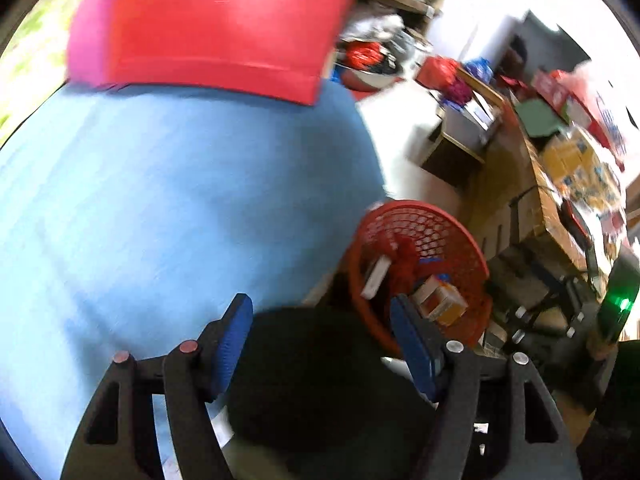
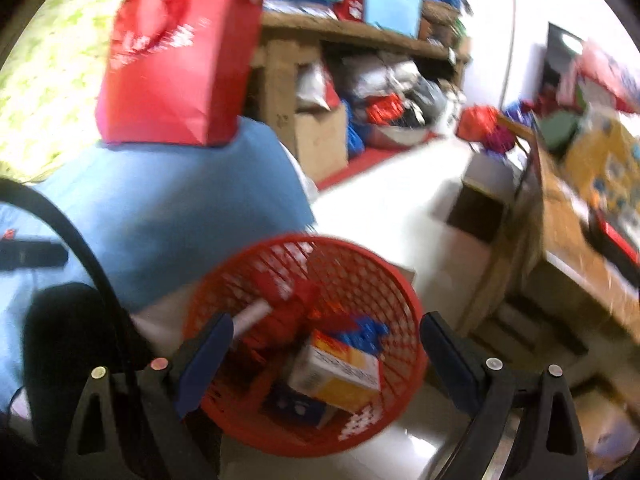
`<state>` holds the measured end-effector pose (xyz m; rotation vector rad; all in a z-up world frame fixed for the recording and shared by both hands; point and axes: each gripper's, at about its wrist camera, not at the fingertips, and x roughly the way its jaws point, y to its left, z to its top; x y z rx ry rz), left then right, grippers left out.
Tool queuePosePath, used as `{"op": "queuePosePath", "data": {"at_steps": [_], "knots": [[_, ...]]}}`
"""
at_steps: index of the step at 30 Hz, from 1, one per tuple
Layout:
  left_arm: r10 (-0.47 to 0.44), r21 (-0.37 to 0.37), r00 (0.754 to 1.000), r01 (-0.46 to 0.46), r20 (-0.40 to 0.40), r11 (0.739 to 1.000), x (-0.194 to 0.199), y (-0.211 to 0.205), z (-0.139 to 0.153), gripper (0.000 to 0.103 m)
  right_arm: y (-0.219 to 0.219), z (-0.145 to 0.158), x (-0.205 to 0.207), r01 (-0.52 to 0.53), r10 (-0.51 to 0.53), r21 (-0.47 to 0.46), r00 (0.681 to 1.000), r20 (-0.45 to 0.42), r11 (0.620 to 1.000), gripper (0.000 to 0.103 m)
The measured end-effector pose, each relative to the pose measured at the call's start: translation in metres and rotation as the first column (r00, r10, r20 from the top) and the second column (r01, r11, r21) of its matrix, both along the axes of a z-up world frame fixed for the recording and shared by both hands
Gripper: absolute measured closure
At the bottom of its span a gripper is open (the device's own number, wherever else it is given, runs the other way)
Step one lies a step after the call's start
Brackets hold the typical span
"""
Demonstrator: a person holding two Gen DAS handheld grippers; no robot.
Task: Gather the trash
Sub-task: 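Open right tool to drop the medicine box while left tool drops the ribbon, then return both tools to the tissue and orange candy on the blanket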
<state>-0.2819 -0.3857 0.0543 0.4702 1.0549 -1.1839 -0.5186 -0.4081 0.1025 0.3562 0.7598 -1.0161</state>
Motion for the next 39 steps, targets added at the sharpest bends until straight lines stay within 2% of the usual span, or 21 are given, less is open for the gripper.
{"op": "queuePosePath", "data": {"at_steps": [2,5,7,10,13,18,21,22,27,31,36,38,39], "knots": [[0.077,-0.013,0.997,-0.077,-0.002,0.997,0.016,0.030,0.003,0.031,0.006,0.015,0.015,-0.046,0.046,-0.031,0.999,0.019,0.998,0.007],[0.205,-0.027,0.979,-0.205,-0.010,0.978,0.039,0.076,0.004,0.031,0.022,0.037,0.045,-0.137,0.141,-0.078,0.989,0.044,0.987,0.007],[0.284,-0.031,0.959,-0.285,-0.008,0.958,0.054,0.104,0.003,0.031,0.033,0.048,0.069,-0.213,0.219,-0.096,0.974,0.057,0.972,0.007],[0.396,-0.010,0.918,-0.396,-0.006,0.918,0.074,0.146,-0.003,0.031,0.054,0.061,0.110,-0.339,0.346,-0.099,0.936,0.070,0.936,0.007],[0.498,0.017,0.867,-0.498,0.002,0.867,0.093,0.187,-0.010,0.031,0.077,0.068,0.155,-0.473,0.478,-0.073,0.873,0.093,0.878,0.007],[0.648,0.043,0.762,-0.647,0.004,0.761,0.119,0.247,-0.016,0.030,0.121,0.058,0.215,-0.645,0.644,-0.014,0.760,0.089,0.764,0.007],[0.713,0.034,0.702,-0.712,0.006,0.701,0.131,0.277,-0.014,0.030,0.150,0.046,0.239,-0.724,0.721,0.018,0.689,0.069,0.690,0.007],[0.738,0.030,0.675,-0.738,0.012,0.674,0.134,0.289,-0.013,0.030,0.159,0.043,0.245,-0.744,0.742,0.026,0.667,0.063,0.667,0.007],[0.808,0.011,0.588,-0.808,0.036,0.588,0.144,0.335,-0.008,0.030,0.194,0.032,0.265,-0.820,0.819,0.052,0.572,0.049,0.570,0.007],[0.857,0.012,0.512,-0.859,0.057,0.512,0.149,0.372,-0.007,0.030,0.219,0.028,0.269,-0.855,0.854,0.052,0.519,0.043,0.517,0.007],[0.894,0.029,0.441,-0.897,0.082,0.440,0.153,0.403,-0.014,0.030,0.235,0.022,0.278,-0.883,0.884,0.073,0.466,0.026,0.464,0.007],[0.913,0.029,0.401,-0.916,0.080,0.400,0.157,0.412,-0.016,0.030,0.238,0.020,0.282,-0.891,0.894,0.090,0.448,0.022,0.445,0.007],[0.918,0.029,0.390,-0.921,0.075,0.389,0.159,0.415,-0.017,0.030,0.239,0.020,0.284,-0.893,0.896,0.092,0.444,0.020,0.440,0.007]]}}
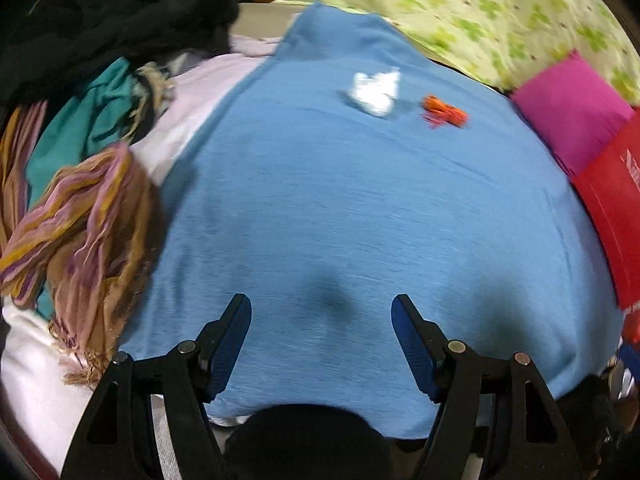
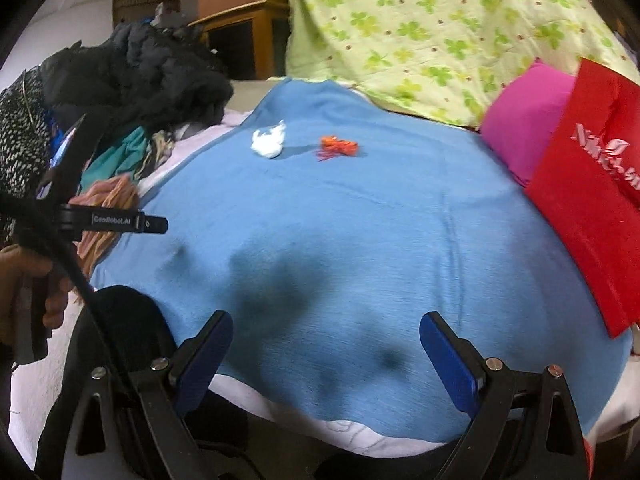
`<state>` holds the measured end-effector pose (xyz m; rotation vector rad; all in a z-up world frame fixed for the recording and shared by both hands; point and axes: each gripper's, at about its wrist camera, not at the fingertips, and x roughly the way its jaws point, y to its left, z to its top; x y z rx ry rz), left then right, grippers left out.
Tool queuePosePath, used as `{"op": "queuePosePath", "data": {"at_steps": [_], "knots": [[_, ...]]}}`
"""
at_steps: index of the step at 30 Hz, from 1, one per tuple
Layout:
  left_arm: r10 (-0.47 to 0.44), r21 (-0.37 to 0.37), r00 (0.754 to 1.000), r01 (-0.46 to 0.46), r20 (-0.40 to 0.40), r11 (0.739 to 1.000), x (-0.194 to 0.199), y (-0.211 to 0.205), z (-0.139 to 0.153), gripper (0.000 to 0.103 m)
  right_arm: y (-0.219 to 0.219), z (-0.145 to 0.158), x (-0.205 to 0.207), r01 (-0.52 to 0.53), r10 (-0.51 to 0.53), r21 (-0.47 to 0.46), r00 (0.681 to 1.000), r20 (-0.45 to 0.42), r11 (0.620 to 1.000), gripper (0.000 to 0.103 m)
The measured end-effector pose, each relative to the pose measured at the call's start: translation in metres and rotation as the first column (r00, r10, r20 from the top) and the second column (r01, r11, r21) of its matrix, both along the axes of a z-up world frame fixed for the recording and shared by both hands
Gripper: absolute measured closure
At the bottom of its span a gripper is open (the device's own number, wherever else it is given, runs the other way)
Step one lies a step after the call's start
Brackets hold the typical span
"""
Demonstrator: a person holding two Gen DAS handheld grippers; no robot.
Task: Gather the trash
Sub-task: 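Return both tools to the tissue and orange candy on the blanket, then grasp the orange wrapped candy with right tool while left tool grasps white tissue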
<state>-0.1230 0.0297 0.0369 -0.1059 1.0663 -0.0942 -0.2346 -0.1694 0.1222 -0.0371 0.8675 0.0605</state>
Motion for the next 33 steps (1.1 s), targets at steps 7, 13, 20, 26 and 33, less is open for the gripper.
{"op": "queuePosePath", "data": {"at_steps": [7,13,20,26,33], "knots": [[0.059,-0.005,0.998,-0.059,0.002,0.998,0.011,0.016,-0.003,0.030,-0.002,-0.002,0.022,-0.021,0.021,-0.002,0.999,-0.026,1.000,0.007],[0.075,0.020,0.997,-0.076,0.028,0.997,0.022,0.018,0.002,0.030,-0.005,-0.005,0.046,-0.036,0.037,0.014,0.999,-0.037,0.999,0.007],[0.118,0.029,0.992,-0.119,0.037,0.992,0.040,0.028,-0.003,0.029,0.004,-0.023,0.090,-0.069,0.074,0.061,0.994,-0.083,0.996,0.007],[0.141,0.030,0.990,-0.142,0.028,0.989,0.051,0.038,-0.009,0.029,0.014,-0.034,0.113,-0.087,0.096,0.092,0.990,-0.103,0.992,0.007],[0.180,0.071,0.983,-0.183,0.045,0.981,0.059,0.052,-0.005,0.029,0.036,-0.038,0.134,-0.147,0.159,0.112,0.982,-0.106,0.983,0.007]]}}
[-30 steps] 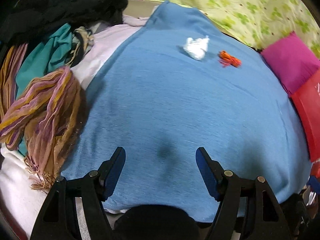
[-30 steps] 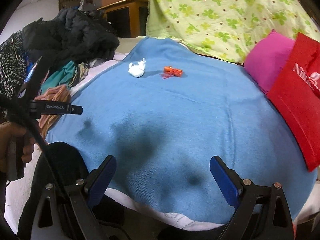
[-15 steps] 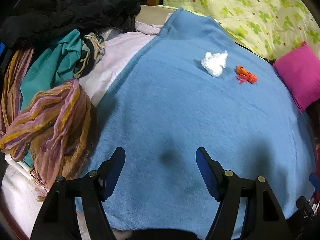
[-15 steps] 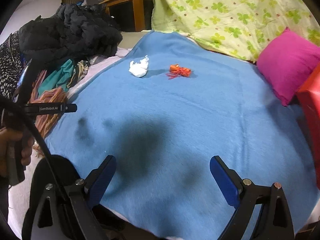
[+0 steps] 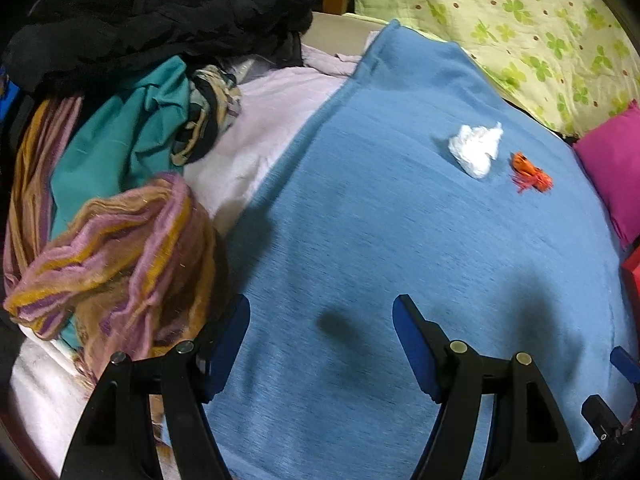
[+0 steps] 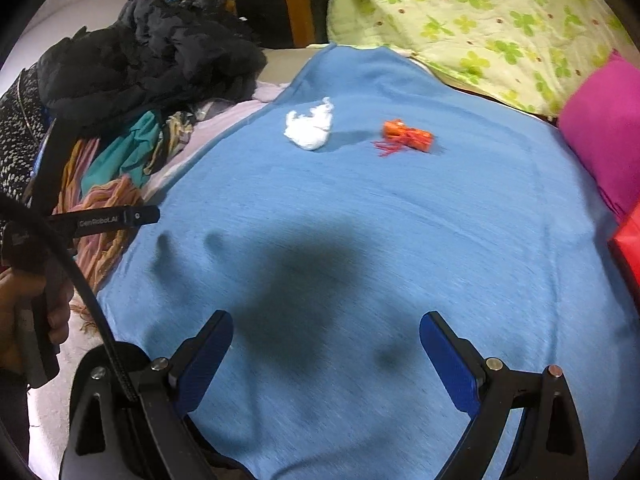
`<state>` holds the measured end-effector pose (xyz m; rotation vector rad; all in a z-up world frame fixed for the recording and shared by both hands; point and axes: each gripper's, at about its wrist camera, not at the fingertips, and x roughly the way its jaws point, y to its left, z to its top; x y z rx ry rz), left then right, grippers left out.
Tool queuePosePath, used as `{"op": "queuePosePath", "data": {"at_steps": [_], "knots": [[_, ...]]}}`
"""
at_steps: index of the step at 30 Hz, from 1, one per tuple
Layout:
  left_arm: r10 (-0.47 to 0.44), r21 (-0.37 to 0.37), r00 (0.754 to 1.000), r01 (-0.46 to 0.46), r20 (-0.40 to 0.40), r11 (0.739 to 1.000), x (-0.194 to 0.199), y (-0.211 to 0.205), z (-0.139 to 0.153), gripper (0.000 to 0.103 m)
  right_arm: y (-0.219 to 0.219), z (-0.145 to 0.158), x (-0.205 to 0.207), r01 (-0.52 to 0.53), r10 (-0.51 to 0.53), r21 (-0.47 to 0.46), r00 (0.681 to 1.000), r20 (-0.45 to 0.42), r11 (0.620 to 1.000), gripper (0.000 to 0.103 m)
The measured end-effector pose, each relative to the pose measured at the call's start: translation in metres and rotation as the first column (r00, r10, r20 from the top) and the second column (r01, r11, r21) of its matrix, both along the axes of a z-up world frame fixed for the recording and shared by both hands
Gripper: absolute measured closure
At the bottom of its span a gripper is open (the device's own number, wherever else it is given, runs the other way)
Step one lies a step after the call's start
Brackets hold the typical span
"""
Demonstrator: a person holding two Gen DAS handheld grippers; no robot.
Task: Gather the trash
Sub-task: 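Grasp the orange wrapped candy with right tool while left tool grasps white tissue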
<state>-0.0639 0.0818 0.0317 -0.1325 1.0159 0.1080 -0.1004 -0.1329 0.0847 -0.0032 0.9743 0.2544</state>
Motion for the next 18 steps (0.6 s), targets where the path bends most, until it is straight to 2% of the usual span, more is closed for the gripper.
{"op": "queuePosePath", "data": {"at_steps": [5,12,18], "knots": [[0.024,0.044,1.000,-0.024,-0.008,0.999,0.002,0.012,-0.001,0.029,0.009,-0.003,0.033,-0.005,0.005,0.050,1.000,-0.006,0.999,0.007],[0.066,0.065,0.998,-0.065,-0.022,0.996,0.005,0.031,-0.011,0.028,-0.009,-0.018,0.097,0.113,-0.108,0.098,0.993,-0.053,0.989,0.007],[0.077,0.066,0.996,-0.075,-0.035,0.995,0.010,0.039,-0.020,0.028,-0.021,-0.029,0.164,0.200,-0.197,0.059,0.979,-0.050,0.978,0.007]]}}
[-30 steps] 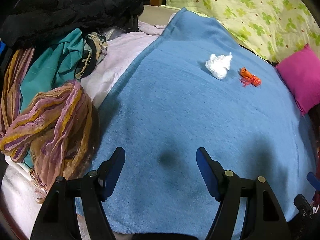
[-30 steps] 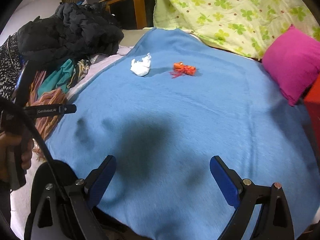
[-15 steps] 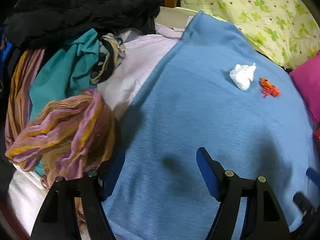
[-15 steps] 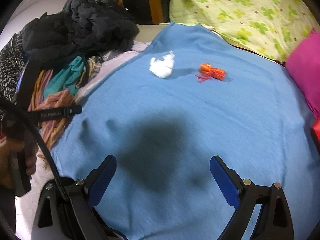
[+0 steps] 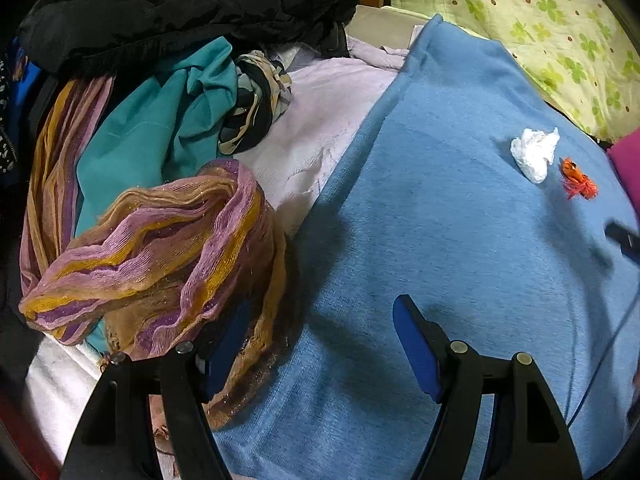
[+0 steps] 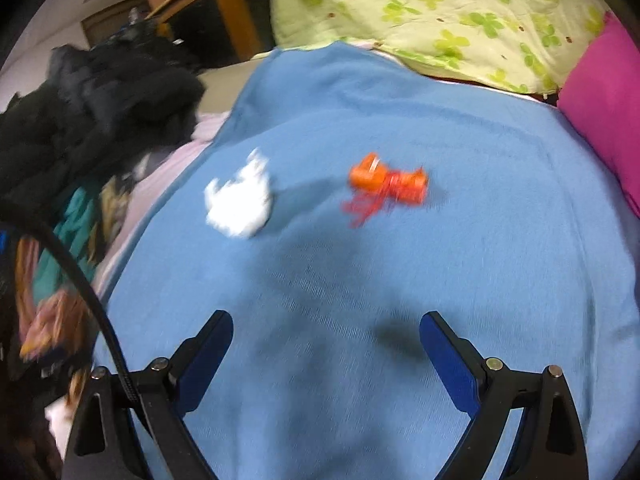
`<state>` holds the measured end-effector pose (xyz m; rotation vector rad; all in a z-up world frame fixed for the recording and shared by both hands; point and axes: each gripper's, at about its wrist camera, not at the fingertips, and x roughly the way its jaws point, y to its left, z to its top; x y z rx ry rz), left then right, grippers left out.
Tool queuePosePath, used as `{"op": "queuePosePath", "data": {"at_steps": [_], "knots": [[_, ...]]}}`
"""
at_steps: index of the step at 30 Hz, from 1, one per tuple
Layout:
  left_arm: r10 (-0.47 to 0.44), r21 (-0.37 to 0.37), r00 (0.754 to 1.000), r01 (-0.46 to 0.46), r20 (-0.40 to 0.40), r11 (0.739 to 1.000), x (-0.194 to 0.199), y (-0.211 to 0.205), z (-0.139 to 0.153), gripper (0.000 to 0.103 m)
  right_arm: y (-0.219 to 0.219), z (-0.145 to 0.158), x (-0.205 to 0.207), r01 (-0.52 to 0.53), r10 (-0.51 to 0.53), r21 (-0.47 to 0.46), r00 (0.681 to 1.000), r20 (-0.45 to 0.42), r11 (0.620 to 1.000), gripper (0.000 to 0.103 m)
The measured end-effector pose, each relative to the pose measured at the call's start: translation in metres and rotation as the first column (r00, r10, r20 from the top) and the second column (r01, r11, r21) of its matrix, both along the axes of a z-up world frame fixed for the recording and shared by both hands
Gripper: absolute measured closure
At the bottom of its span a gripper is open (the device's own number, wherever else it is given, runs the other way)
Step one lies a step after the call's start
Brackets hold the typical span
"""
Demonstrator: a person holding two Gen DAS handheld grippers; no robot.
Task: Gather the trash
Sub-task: 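Grasp the orange wrapped candy with right tool while left tool grasps white tissue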
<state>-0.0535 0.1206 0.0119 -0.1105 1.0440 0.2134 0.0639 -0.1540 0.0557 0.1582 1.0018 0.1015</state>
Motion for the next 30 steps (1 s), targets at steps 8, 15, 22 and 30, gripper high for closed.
{"op": "queuePosePath", "data": {"at_steps": [8,15,22,30], "knots": [[-0.002,-0.008,1.000,0.002,0.008,1.000,0.007,0.003,-0.002,0.028,-0.018,-0.012,0.079,0.138,-0.137,-0.089,0.990,0.011,0.986,0.007],[-0.016,-0.036,0.999,0.017,0.031,0.999,0.029,-0.007,-0.002,0.028,-0.032,-0.032,0.111,0.159,-0.161,-0.075,0.987,-0.027,0.984,0.010],[-0.094,-0.028,0.993,0.097,0.071,0.995,0.055,-0.044,0.007,0.028,-0.042,-0.033,0.105,0.129,-0.129,-0.001,0.991,-0.035,0.992,0.031],[-0.225,-0.086,0.966,0.236,0.127,0.968,0.113,-0.111,0.022,0.028,-0.055,-0.019,0.060,0.118,-0.117,0.054,0.993,-0.006,0.992,0.031]]}}
